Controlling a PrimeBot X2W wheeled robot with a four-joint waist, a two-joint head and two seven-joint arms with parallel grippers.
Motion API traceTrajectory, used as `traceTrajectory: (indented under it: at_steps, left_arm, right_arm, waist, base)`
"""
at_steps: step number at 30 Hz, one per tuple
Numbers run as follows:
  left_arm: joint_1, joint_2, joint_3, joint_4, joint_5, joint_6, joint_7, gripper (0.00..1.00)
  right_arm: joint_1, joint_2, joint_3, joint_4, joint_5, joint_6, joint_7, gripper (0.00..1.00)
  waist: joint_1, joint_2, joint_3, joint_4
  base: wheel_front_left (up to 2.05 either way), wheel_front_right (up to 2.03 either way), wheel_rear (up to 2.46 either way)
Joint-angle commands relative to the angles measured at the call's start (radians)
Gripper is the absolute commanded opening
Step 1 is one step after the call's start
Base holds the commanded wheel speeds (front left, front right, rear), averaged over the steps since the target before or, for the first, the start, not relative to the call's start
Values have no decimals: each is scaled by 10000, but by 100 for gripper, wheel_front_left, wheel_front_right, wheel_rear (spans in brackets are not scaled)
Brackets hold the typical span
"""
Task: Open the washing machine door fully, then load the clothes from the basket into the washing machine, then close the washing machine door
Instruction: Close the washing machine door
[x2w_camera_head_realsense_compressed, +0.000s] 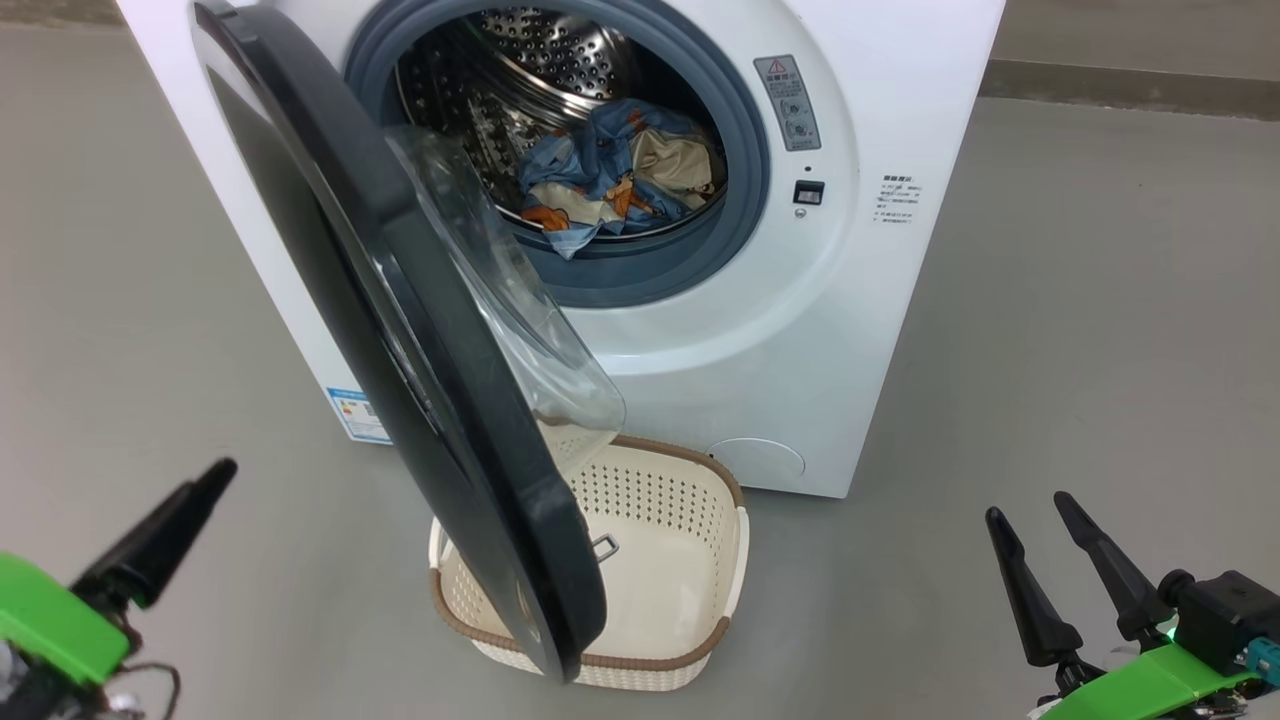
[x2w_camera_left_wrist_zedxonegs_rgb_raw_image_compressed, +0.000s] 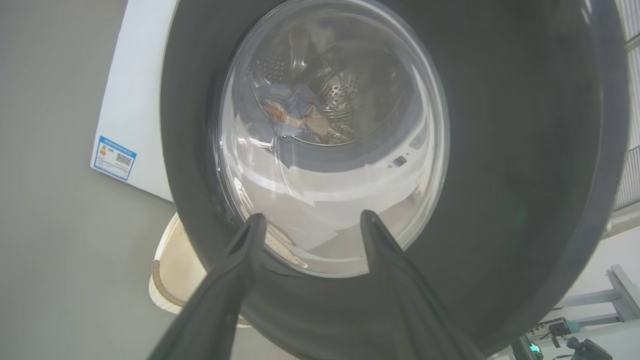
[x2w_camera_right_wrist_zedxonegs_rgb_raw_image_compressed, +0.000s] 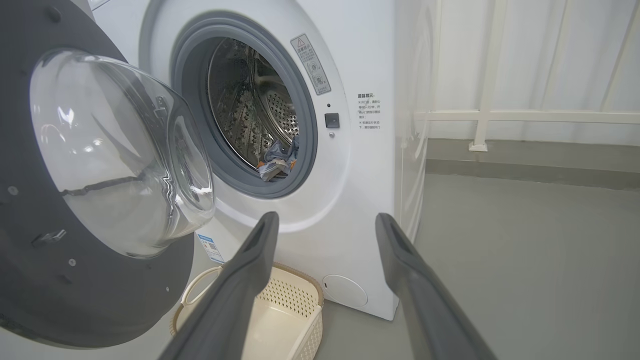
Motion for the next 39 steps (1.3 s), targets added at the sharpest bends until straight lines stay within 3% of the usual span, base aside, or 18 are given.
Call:
traceTrajectory:
  at_steps: [1,12,21,26,34,39]
  left_arm:
    - [-254,494,412,-122,123,-52,-155,100]
    - [474,597,-770,519,709,-52,-3502,100]
    - [491,787,-1997,1435,1828,-52,-6713,100]
    - [273,711,-1974,2016,3287,-52,-7108,100]
    - [784,-456,-583,1643,6673,-52,-7118,100]
    - [1146,-927,-244,1384,7968,-52,-7119,100]
  right_arm:
    - [-33,-181,161,-223,-118,44,-82,100]
    - [-10,-183,114,-205,-92,44,-82,100]
    - [25,-134,119,-199,-109,44,-82,100]
    - [43,-144,88,-191,-104,44,-82,100]
    - [111,-167,4,-219,-111,44,-82,100]
    - [137,-180,-39,-231,-123,44,-82,100]
  waist:
    - [0,-1,-1,2]
    - [0,-1,-29,-18]
    - [0,-1,-74,-40]
    - [0,-1,-80,-43]
    - [0,-1,-91,-128]
    - [0,-1,-82,-195]
  base:
    - [0,0,0]
    - [0,0,0]
    - [0,0,0]
    - [0,0,0]
    - [0,0,0]
    - [0,0,0]
